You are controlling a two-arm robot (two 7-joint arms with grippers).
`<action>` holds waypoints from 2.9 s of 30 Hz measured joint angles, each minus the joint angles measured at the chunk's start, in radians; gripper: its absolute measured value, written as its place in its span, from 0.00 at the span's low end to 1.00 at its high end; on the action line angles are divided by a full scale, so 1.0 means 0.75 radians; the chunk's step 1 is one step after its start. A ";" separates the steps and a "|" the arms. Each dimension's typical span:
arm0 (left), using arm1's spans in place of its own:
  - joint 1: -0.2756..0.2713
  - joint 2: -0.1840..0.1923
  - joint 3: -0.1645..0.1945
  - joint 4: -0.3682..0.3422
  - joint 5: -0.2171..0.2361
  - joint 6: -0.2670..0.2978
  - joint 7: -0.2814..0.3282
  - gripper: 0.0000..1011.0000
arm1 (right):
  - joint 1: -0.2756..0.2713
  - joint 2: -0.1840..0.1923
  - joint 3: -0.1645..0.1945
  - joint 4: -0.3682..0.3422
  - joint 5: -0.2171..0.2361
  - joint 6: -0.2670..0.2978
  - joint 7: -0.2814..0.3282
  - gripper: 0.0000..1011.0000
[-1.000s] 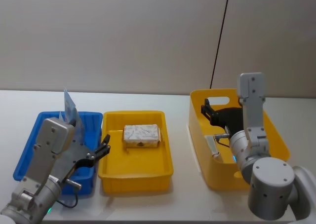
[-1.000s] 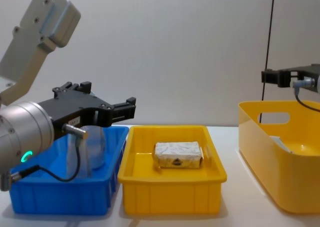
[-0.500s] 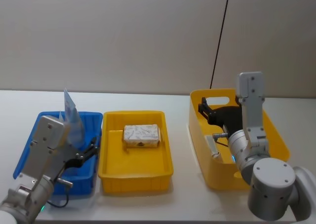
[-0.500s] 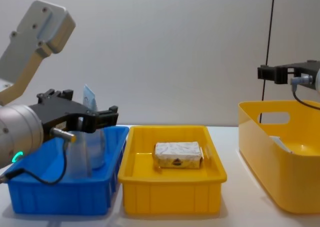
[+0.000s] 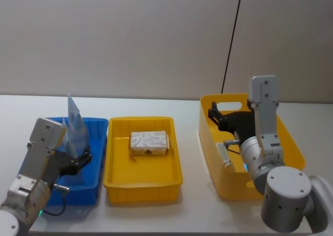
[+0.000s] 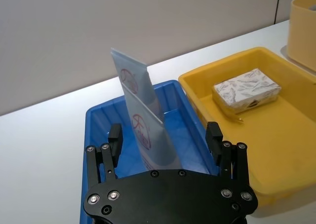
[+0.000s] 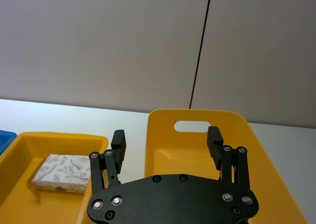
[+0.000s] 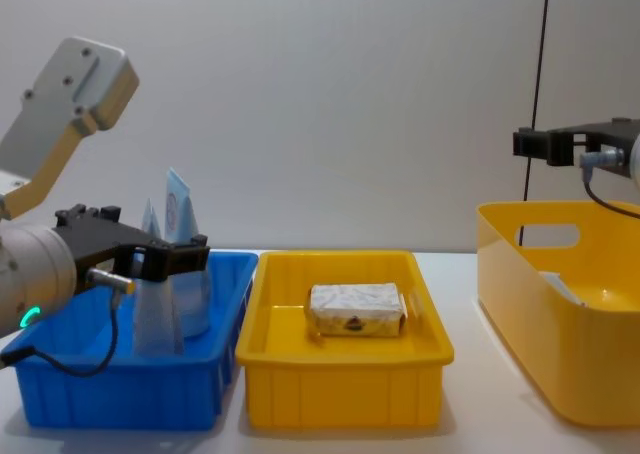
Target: Bimanual collaborative sorting of washing and personal care products
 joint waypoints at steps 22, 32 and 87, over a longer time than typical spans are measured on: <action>-0.114 -0.119 -0.069 0.274 -0.078 -0.016 -0.040 0.99 | -0.001 0.000 0.000 -0.002 0.001 -0.002 0.003 0.99; -0.154 -0.158 -0.085 0.371 -0.087 -0.023 -0.049 0.81 | -0.001 0.000 0.000 -0.002 0.001 -0.002 0.003 0.99; -0.143 -0.102 -0.087 0.138 -0.057 -0.322 -0.315 0.28 | -0.001 0.000 0.000 -0.002 0.001 -0.002 0.003 0.99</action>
